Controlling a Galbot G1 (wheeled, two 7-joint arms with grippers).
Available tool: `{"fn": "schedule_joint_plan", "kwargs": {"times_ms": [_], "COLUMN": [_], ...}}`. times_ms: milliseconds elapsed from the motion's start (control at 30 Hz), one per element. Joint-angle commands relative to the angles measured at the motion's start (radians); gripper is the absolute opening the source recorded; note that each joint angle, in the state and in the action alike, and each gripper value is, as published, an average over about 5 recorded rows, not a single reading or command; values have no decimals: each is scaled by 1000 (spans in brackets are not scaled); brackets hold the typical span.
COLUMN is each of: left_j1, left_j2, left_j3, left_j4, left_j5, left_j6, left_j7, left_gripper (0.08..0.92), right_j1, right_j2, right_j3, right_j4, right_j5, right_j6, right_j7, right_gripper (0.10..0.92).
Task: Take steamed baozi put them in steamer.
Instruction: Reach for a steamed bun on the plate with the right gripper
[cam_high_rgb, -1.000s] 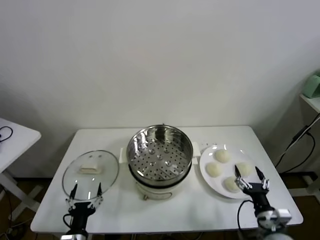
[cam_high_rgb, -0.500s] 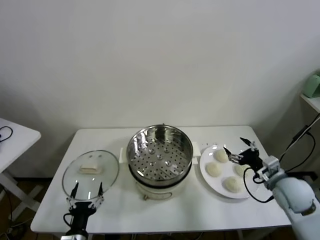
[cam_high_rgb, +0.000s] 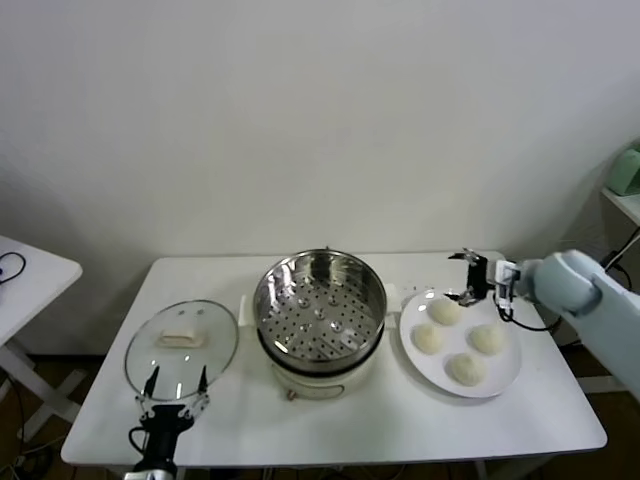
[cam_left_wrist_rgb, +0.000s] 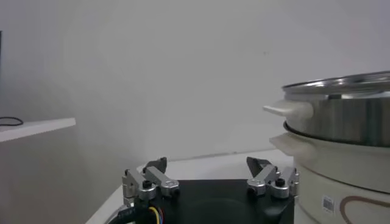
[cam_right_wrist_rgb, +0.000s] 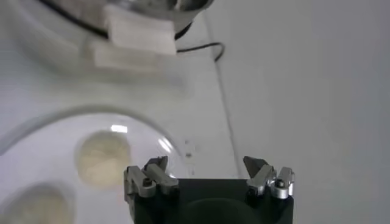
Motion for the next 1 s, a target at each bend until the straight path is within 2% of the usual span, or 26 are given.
{"fn": "schedule_joint_plan", "kwargs": {"times_ms": [33,167,400,1000], "left_j1": [-1,-1,-2,-5], "left_j2": [-3,-4,-5,1], "left_j3": [1,-2,-9,-14], "left_j4": [10,16,28,63], "left_j5": [6,14,17,39], "left_j6": [-10,-13,-17,-31], "left_j7": [0,1,1,2], "left_gripper": [823,823,823,823], "right_j1": [467,425,340,204], "right_j2": [132,228,352,463], "right_j3": [-557,-556,-496,-382], "right_j4": [-345,-444,-611,-755], "right_j5": [105,131,79,-55], "right_j6": [114,120,137,160], "right_j7": [-249,-269,-260,-248], "right_gripper": [823,823,823,823]}}
